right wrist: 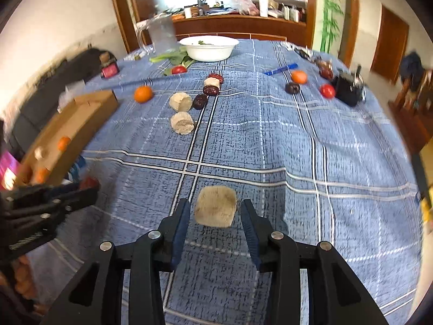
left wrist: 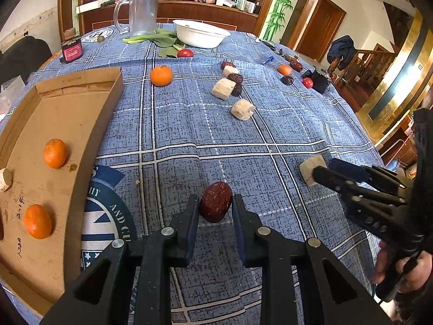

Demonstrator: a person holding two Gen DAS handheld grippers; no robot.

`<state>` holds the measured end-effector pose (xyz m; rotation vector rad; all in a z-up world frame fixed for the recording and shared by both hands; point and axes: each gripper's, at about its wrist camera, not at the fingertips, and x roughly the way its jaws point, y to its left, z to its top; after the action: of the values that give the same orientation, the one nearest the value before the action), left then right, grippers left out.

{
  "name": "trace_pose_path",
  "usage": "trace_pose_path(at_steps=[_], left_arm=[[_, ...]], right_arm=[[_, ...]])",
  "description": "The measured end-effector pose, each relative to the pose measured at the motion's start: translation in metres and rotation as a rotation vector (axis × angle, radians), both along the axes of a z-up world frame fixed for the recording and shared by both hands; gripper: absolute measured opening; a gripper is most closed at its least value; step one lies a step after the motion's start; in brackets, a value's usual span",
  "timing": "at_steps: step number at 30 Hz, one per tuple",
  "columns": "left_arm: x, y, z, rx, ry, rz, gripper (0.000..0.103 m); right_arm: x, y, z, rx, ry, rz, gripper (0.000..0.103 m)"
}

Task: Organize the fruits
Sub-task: 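Carry the date with the left gripper over the tray while the right carries the pastry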

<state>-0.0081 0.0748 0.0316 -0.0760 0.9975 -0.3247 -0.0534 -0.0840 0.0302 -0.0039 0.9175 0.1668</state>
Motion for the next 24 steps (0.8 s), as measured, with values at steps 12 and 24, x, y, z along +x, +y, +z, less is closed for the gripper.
trace_pose_path(at_steps=[12, 24], left_arm=[[0.002, -0.002, -0.004, -0.021, 0.018, 0.007, 0.023], [0.004, 0.009, 0.023, -0.059, -0.039, 0.017, 0.023]], right_arm=[[0.009, -0.002, -0.012, -0.02, 0.015, -0.025, 0.037], [0.001, 0.009, 0.023, 0.02, -0.039, -0.004, 0.038]])
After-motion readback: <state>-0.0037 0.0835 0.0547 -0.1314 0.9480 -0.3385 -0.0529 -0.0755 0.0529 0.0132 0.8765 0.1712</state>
